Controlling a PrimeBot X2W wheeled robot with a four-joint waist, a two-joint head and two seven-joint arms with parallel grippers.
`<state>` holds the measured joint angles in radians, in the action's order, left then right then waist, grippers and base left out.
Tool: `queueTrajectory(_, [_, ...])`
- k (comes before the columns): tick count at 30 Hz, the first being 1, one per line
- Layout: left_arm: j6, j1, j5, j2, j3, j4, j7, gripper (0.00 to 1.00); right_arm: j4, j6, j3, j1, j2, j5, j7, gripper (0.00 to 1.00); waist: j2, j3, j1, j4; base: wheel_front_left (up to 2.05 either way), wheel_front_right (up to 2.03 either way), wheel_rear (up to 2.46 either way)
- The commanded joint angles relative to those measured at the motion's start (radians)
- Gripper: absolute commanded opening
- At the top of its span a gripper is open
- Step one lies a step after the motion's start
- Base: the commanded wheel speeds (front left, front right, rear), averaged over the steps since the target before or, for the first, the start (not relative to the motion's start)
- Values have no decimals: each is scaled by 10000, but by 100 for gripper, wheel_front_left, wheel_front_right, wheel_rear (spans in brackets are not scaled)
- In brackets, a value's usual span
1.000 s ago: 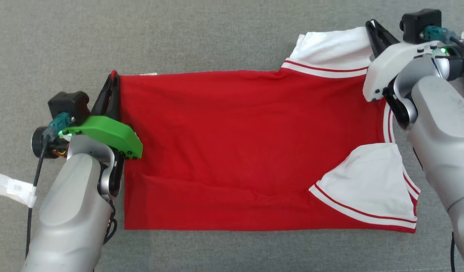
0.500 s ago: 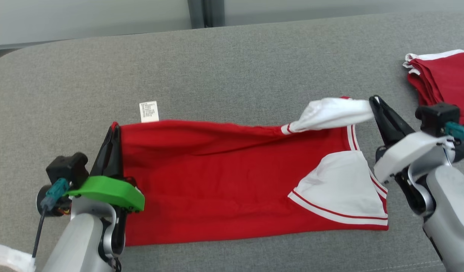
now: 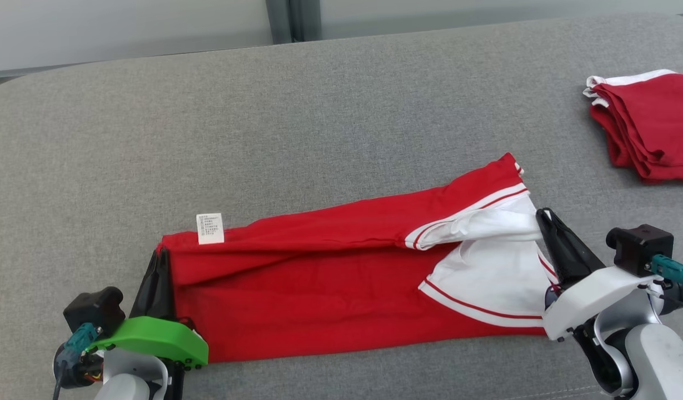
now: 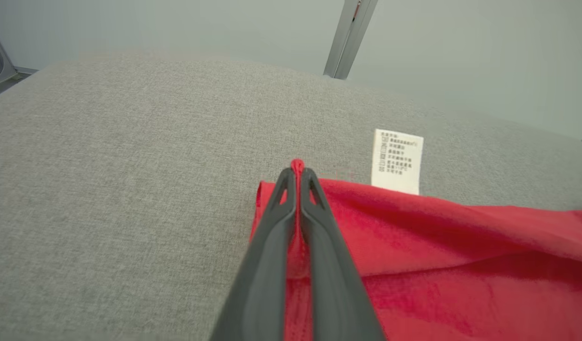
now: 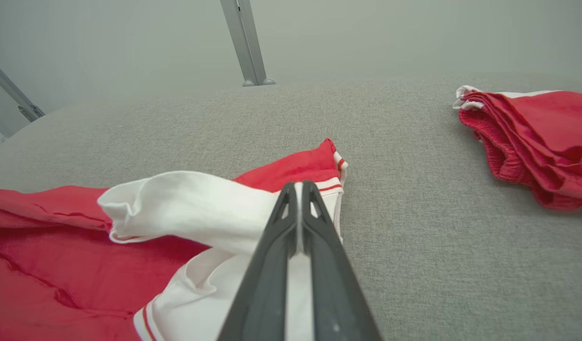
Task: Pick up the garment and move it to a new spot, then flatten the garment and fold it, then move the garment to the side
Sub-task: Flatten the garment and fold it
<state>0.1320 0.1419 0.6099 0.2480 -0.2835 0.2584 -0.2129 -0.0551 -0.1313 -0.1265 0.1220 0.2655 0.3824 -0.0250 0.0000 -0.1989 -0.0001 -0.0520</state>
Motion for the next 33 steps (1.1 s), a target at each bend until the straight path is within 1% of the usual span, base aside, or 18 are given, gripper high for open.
queueTrajectory(1, [0, -161, 13, -5, 28, 50, -68, 0, 68, 12, 83, -195, -38, -88, -27, 0, 0, -23, 1, 7, 0, 0, 0])
queueTrajectory(5, [-62, -339, 113, -116, 1, 205, -151, 0, 49, 12, 177, -466, -152, -237, 39, 0, 0, -11, 1, 55, 0, 0, 0])
queueTrajectory(6, [-51, -378, 141, -156, 35, 234, -192, 0, 31, 12, 235, -560, -190, -263, 79, 15, 0, 4, 1, 73, 0, 0, 0])
queueTrajectory(7, [-50, -408, 146, -182, 60, 254, -229, 10, 2, 12, 270, -655, -215, -273, 74, 27, 0, 19, 1, 88, 0, 0, 0])
queueTrajectory(8, [-73, -454, 161, -215, 77, 266, -263, 36, 10, 12, 281, -787, -238, -273, 86, 42, 0, 44, 1, 103, 0, 0, 0])
queueTrajectory(9, [-75, -511, 192, -257, 109, 258, -292, 66, 26, 12, 318, -884, -272, -254, 121, 74, 0, 67, 1, 113, 0, 0, 0])
queueTrajectory(10, [-88, -607, 209, -273, 128, 237, -334, 100, 49, 12, 360, -997, -290, -242, 171, 100, 0, 87, 1, 118, 0, 0, 0])
queueTrajectory(13, [-132, -887, 268, -334, 239, 80, -403, 100, 105, 14, 558, -1384, -407, -254, 256, 100, 0, 170, 1, 95, 0, 0, 0])
queueTrajectory(17, [-44, -1448, 321, -451, 529, -455, -476, 100, 201, 12, 946, -1851, -575, -310, 306, 100, 0, 318, 1, 30, 0, 0, 0])
queueTrajectory(23, [98, -1978, -34, -566, 834, -1295, -528, 100, 304, 12, 1536, -2205, -826, -508, 214, 100, 0, 571, 1, 29, 0, 0, 0])
queueTrajectory(29, [138, -1636, -385, -663, 711, -1421, -525, 100, -116, 10, 1556, -1645, -819, -771, -48, 100, 0, 792, 1, 181, 0, 0, 0])
queueTrajectory(33, [161, -1439, -517, -826, 659, -1331, -528, 100, -874, 10, 1624, -970, -733, -1035, -440, 100, 0, 842, 1, 367, 0, 0, 0])
